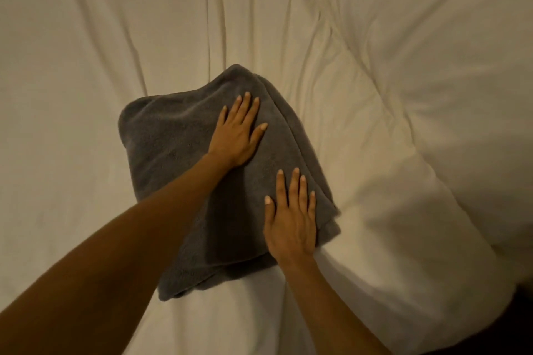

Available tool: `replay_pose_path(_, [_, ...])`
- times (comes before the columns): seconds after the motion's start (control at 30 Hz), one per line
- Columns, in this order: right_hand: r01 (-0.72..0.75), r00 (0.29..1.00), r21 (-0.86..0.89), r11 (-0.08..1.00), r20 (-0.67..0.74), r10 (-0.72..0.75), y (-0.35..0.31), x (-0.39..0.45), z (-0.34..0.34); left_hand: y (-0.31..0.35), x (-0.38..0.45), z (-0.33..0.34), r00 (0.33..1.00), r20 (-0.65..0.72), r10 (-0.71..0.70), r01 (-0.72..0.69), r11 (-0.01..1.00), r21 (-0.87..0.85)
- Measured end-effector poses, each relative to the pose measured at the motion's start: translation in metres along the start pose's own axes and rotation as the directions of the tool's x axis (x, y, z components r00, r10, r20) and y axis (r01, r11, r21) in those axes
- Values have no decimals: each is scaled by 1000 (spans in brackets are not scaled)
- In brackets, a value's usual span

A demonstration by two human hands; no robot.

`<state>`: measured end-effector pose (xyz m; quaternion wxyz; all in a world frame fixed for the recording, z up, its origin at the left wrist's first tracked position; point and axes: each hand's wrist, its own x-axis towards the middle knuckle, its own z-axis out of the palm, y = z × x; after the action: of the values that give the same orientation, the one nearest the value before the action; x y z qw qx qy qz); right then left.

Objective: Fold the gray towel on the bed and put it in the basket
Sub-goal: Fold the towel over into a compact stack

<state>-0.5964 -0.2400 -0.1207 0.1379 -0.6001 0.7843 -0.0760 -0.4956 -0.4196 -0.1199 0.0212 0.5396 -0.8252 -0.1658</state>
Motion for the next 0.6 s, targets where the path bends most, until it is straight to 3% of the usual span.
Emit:
replay_pose_path(0.2, [1, 998, -18, 1000, 60, 0, 13, -7, 8, -4, 11, -18, 984, 175, 43, -40, 999, -21])
replay_pose_path(0.33, [46, 993, -45, 998, 108, -41, 21, -13, 4, -14, -19, -51, 998, 45, 34, -29, 994, -110])
replay_pose_path(0.47, [2, 982, -24, 1000, 190, 2, 5, -16, -8, -63, -73, -75, 999, -30, 12, -11, 1000, 25])
replay_pose_path(0.6, [-37, 998, 83, 996, 59, 32, -47, -35, -22, -122, -114, -95, 998, -47, 51, -43, 986, 164])
